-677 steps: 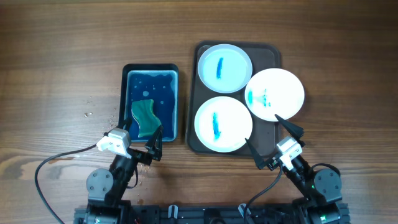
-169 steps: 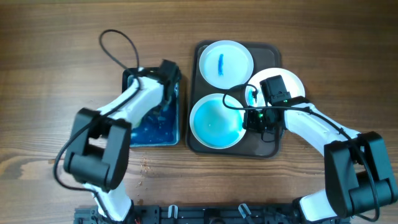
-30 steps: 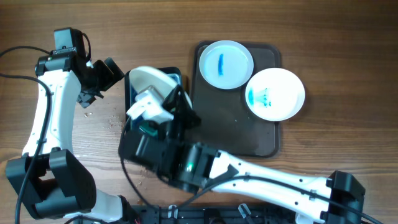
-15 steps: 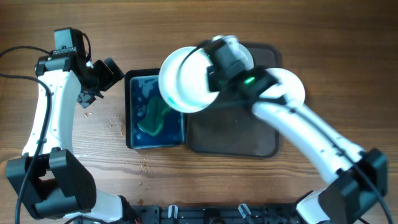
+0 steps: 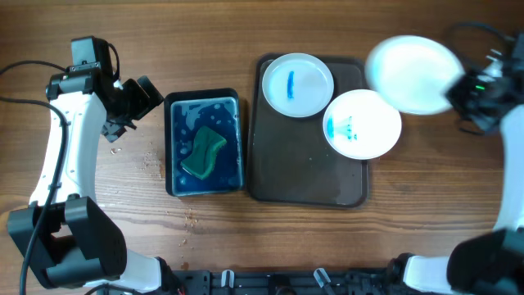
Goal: Clean dirty plates on tray and stack at the side
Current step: 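Carry the plate to the right side and set it on the table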
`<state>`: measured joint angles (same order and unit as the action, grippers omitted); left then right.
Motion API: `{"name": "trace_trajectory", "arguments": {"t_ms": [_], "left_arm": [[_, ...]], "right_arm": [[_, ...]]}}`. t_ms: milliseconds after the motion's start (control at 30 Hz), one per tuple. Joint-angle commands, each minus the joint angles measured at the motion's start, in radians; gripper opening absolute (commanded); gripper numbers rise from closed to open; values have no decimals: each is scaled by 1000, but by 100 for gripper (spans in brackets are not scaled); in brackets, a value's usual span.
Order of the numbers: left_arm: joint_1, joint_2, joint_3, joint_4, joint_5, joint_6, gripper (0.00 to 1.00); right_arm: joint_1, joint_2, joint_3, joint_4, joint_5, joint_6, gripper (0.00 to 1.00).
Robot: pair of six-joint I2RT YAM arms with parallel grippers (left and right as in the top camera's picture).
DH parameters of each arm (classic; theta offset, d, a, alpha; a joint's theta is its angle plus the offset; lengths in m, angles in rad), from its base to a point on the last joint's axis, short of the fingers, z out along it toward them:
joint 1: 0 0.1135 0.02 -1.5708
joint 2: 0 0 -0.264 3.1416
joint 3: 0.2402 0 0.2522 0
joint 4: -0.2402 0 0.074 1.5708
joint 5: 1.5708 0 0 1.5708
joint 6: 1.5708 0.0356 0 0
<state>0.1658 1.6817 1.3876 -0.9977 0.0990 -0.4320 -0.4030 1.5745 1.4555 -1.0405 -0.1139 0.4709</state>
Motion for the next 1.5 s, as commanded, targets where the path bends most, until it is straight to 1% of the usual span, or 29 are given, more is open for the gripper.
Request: {"name": "trace_trajectory", "arguments": {"t_ms": [0,100,200,300,600,700,800,900,1000,1067,1167,1200,1233,1333,1467], "left_arm": [[5,-10,10,3,-6,-14,100],[5,-10,10,3,-6,-14,100],[5,-10,10,3,-6,-14,100],[5,-10,10,3,-6,-14,100],[5,-10,10,3,-6,-14,100],[5,-10,10,3,-6,-14,100],[5,-10,10,3,-6,-14,100],[5,-10,10,3,-6,-14,100],[5,-10,10,3,-6,-14,100],[5,-10,10,3,-6,-14,100],[5,-10,10,3,-6,-14,100],[5,-10,10,3,-6,-14,100],[5,-10,10,3,-6,-14,100],[5,-10,10,3,-6,-14,100],[5,-10,10,3,-6,-14,100]], "right_arm": [[-141,100,8,-32,80,-1,4],[-204,176,5,-60,109,-16,4],[-218,228,-16,-53,111,-55,4],[-216,269,-63,-31,126,-55,4],[-142,280,-254,80,169,-61,4],[-112,278,-266,74,166,-58,5],[-77,244,-264,71,150,-58,25],[-40,172,-263,72,142,-87,38],[-1,73,-263,75,128,-98,47],[26,11,-263,95,56,-157,53],[73,-46,-264,136,-126,-296,56],[87,-50,-265,143,-154,-319,57],[119,-44,-269,162,-163,-341,59],[165,-14,-290,216,-123,-341,59],[207,62,-348,348,-109,-338,59]]}}
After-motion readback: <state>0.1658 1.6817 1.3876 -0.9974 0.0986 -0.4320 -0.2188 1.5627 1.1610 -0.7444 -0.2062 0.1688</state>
